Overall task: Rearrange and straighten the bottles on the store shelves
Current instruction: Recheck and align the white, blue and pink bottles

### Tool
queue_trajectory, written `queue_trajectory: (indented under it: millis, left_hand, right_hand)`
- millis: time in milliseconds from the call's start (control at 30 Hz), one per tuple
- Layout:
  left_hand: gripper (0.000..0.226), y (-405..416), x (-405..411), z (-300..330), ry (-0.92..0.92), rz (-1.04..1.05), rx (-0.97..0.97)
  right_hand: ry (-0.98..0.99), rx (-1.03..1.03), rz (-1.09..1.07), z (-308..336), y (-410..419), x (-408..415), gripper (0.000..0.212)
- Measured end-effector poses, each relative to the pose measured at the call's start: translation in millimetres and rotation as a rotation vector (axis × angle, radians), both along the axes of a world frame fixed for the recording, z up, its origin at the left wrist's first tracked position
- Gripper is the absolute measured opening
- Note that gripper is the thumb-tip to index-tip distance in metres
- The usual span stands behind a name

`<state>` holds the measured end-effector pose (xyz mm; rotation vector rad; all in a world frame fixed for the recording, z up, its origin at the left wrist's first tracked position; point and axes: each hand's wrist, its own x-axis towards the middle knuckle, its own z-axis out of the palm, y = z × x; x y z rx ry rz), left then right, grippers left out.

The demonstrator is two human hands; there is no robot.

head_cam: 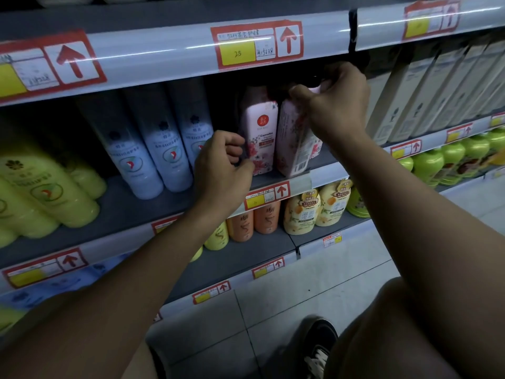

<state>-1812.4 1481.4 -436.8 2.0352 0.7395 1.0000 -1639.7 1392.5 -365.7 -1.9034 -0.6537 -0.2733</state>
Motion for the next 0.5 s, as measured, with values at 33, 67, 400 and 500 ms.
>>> queue_trajectory:
  millis: [33,67,400,500]
  left_hand:
    - [0.031,0,1,0,0.005,0.001,-0.002]
    - [0.030,-1,1,1,0.009,0.004,-0.004]
    - [0.029,1,-1,1,0.023,0.014,-0.014]
    - [0.029,0,-1,2,0.015,0.012,-0.033]
  right_hand:
    - [-0.006,-0.009,-0.006,-1,0,2,0.035]
    - [-0.025,-0.011,-0.009,-1,1,3,0.036]
    - [-0.064,-0.305,0.088,-15,-16,16,0.060]
    - [0.000,-0.443,0.159,-21,-27,17,0.080]
